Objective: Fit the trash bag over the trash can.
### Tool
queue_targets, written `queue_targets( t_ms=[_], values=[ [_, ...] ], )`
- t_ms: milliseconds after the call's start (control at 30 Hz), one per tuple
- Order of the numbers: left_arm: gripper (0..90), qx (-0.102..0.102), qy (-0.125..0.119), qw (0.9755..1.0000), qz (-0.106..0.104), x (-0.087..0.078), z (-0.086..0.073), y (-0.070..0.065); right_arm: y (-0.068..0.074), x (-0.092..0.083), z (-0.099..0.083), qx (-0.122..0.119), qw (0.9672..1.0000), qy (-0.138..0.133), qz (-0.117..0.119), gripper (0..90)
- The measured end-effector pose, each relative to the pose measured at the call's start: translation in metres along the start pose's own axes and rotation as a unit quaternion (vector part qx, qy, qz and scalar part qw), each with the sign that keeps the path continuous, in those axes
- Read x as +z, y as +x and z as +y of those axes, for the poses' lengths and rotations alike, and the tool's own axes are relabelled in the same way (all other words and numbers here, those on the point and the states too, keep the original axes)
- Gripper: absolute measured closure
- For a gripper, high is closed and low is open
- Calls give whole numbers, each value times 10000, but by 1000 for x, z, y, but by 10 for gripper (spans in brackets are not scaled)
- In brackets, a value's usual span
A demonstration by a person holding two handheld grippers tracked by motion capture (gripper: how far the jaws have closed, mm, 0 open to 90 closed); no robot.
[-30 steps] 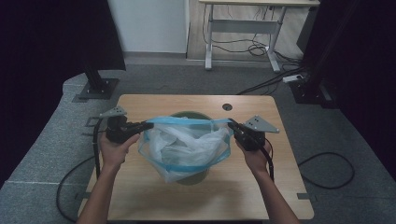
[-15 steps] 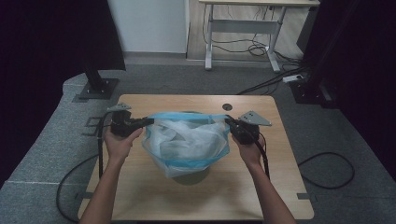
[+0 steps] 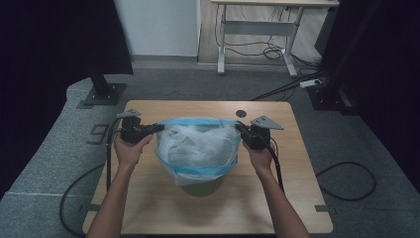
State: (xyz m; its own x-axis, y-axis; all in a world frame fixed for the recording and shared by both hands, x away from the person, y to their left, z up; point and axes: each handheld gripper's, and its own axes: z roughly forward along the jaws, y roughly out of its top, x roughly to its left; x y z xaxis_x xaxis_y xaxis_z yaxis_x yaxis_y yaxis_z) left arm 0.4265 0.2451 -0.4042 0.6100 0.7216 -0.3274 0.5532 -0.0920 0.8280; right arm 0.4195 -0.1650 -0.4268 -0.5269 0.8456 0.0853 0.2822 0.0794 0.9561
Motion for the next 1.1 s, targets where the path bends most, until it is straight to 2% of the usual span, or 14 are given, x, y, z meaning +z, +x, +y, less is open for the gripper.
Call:
queue_targets(
  t_ms=[133,200,367,433,567,733,867,900,1100],
  values=[
    [893,-76,100,9999,34,7,-2,5,0,8,-6,133,9999,59,34,888],
    [893,-179,140,9997,38,9,-2,7,-1,12,-9,178,9998,116,44,888],
    [894,-271,377,9988,159,14,-4,11,1,21,-16,233,9989,402,26,888],
    [894,-374,400,9984,109,15,-6,13,2,24,-18,217,9983,545,36,887],
    [894,-412,619,9972,69,20,-14,15,4,29,-25,183,9967,795,-7,888],
    [894,-458,697,9965,41,22,-23,17,2,30,-36,276,9953,930,-35,888],
    [894,-464,822,9955,-25,24,-30,18,-2,27,-47,329,9952,918,-31,888],
    [893,-454,840,9954,-24,24,-31,18,-2,26,-49,303,9947,985,-41,888],
    [893,-389,932,9949,-62,26,-35,12,-2,18,-58,236,9948,994,-14,884]
  ],
)
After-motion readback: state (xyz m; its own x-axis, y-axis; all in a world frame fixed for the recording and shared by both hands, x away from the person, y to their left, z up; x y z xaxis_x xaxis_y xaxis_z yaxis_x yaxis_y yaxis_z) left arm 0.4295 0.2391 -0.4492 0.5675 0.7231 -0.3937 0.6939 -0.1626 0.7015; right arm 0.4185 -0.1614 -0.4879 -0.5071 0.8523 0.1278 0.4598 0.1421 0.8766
